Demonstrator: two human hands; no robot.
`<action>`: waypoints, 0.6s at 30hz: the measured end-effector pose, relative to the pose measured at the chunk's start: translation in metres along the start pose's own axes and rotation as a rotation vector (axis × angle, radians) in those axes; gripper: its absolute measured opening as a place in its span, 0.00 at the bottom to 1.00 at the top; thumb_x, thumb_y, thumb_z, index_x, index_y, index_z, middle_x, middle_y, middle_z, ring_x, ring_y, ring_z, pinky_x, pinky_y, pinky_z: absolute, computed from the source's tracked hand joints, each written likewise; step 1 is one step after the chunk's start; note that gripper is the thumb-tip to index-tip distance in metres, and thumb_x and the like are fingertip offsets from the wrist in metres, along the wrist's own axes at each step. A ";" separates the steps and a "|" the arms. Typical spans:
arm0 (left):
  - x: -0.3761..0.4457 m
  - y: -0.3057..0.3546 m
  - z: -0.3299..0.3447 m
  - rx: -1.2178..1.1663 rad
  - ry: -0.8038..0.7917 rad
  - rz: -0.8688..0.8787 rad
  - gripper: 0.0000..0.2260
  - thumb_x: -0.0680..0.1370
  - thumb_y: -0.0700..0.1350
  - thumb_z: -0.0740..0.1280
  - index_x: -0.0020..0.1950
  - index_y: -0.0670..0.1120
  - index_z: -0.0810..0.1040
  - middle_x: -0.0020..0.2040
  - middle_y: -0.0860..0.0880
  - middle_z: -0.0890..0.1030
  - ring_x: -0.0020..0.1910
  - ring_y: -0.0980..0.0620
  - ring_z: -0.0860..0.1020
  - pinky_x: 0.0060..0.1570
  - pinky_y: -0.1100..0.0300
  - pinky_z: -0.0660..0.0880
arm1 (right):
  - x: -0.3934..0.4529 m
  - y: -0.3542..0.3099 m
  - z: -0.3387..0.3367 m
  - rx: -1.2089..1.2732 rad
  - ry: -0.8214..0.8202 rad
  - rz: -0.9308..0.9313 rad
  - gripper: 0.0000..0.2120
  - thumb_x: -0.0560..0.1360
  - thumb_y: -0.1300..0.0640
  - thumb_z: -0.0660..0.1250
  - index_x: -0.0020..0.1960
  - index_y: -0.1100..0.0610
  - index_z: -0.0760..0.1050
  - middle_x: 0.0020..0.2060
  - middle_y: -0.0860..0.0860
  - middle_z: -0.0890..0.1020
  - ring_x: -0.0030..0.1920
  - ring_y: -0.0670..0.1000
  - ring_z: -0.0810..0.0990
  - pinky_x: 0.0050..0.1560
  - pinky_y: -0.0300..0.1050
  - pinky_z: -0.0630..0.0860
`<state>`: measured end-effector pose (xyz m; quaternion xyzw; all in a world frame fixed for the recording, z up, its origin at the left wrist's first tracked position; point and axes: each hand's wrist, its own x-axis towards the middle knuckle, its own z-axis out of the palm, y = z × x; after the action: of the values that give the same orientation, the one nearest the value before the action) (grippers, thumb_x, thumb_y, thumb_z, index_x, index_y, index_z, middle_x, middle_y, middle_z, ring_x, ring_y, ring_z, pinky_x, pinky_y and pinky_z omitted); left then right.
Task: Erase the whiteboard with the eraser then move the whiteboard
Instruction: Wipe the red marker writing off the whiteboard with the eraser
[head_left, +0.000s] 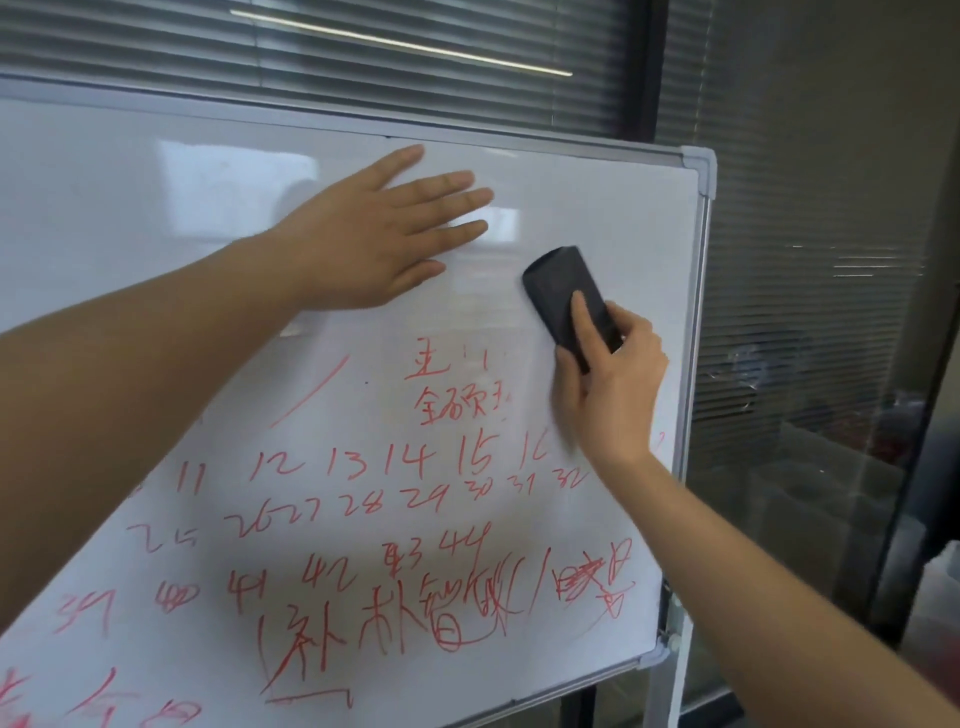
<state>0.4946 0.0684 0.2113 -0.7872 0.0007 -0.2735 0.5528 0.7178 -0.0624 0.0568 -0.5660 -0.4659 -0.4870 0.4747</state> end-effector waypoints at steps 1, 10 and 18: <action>-0.005 -0.002 -0.001 -0.009 -0.003 0.001 0.26 0.83 0.53 0.43 0.78 0.44 0.61 0.78 0.44 0.60 0.77 0.45 0.58 0.75 0.42 0.50 | -0.009 -0.012 0.004 0.017 -0.002 -0.010 0.23 0.75 0.57 0.65 0.71 0.54 0.69 0.58 0.65 0.74 0.51 0.62 0.73 0.50 0.54 0.69; -0.049 -0.009 -0.007 -0.012 -0.025 -0.001 0.25 0.84 0.53 0.43 0.79 0.44 0.59 0.79 0.44 0.58 0.78 0.44 0.56 0.75 0.41 0.51 | -0.063 -0.063 0.021 0.081 -0.147 -0.213 0.24 0.78 0.58 0.64 0.72 0.49 0.61 0.55 0.62 0.77 0.44 0.59 0.73 0.44 0.49 0.65; -0.055 -0.010 -0.008 -0.020 -0.037 0.001 0.26 0.84 0.54 0.43 0.79 0.44 0.58 0.79 0.45 0.57 0.78 0.45 0.55 0.76 0.42 0.50 | -0.044 -0.039 0.008 -0.085 -0.180 -0.739 0.30 0.72 0.65 0.71 0.71 0.52 0.66 0.61 0.62 0.71 0.54 0.60 0.73 0.50 0.55 0.66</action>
<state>0.4416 0.0824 0.1985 -0.7975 -0.0065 -0.2586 0.5451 0.6761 -0.0530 0.0152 -0.4195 -0.6577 -0.5927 0.2001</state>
